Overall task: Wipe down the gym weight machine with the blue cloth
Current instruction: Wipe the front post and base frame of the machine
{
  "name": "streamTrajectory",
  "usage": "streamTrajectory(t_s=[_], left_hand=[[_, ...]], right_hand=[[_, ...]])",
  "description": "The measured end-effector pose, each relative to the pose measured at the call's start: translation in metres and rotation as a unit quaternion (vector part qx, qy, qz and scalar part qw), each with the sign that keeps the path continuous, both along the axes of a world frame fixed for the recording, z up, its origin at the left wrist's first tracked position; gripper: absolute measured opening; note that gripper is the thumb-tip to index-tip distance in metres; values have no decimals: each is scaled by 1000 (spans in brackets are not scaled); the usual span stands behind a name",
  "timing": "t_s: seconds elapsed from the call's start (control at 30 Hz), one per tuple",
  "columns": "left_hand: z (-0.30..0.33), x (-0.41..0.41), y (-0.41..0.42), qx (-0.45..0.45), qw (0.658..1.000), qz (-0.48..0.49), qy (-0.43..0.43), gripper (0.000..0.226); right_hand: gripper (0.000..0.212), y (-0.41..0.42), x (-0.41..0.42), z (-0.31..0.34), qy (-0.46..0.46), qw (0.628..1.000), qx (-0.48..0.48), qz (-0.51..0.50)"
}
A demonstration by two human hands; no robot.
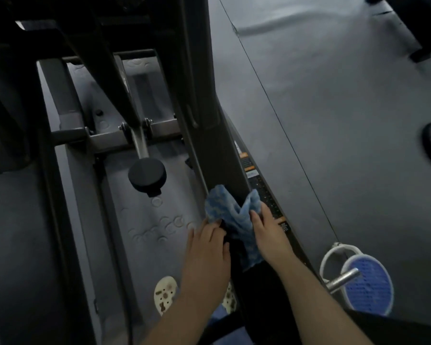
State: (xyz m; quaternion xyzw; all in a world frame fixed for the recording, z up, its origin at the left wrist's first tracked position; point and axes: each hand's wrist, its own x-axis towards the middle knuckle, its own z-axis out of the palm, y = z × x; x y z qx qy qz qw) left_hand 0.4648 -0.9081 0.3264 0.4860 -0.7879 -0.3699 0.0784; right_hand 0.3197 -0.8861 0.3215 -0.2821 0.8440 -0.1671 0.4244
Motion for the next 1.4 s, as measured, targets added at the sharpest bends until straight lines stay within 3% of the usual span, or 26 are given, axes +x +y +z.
streamTrajectory(t_s=[0.07,0.13,0.27,0.33,0.4,0.47,0.53,0.63,0.7,0.8,0.83,0.87,0.93,0.97,1.07,1.13,1.2,1.27,1.33,1.4], left_hand=[[12,4,16,104,992,67,29,21],[23,-1,31,171,974,141,41,44],[31,-30,33,324,920,192,111,70],[20,-40,22,344,907,218,111,74],[6,-43,3,347,896,255,106,69],[-6,-40,-18,390,867,294,100,51],[-12,-33,-32,424,841,320,104,48],[-9,-24,-24,298,872,378,87,71],[-4,-23,-8,230,866,418,149,61],[-7,-17,-4,304,793,460,261,43],[-13,-13,-8,327,783,456,268,39],[-15,-7,-13,340,798,423,263,38],[-21,4,-18,274,910,261,172,41],[-28,9,-18,224,944,211,116,37],[-36,27,-28,176,972,152,30,19],[-37,39,-35,179,973,148,-16,23],[-36,41,-32,177,959,219,-23,33],[-24,27,-13,242,924,292,48,39],[-9,4,11,404,831,337,180,28],[-14,-9,29,508,744,367,232,33]], right_hand=[[47,27,15,8,47,999,-5,-6],[51,47,30,16,121,993,7,8],[43,68,48,24,277,951,39,134],[54,71,51,21,308,936,61,157],[53,63,51,21,305,939,36,156],[41,49,47,24,287,947,-14,142],[40,38,41,26,255,958,-44,123],[36,32,36,28,248,959,-64,121],[36,33,37,29,244,960,-61,124],[40,39,39,31,206,970,-60,116],[42,42,40,31,194,973,-66,106],[45,44,40,31,184,975,-72,97],[49,46,41,31,178,976,-82,91],[49,46,41,31,179,976,-83,93],[47,47,40,30,183,976,-56,101],[45,45,42,29,220,967,-33,122],[43,45,45,24,308,937,-31,160],[43,46,49,19,347,919,-35,182],[46,52,54,15,333,923,-44,189],[49,63,58,13,325,925,-41,194]])
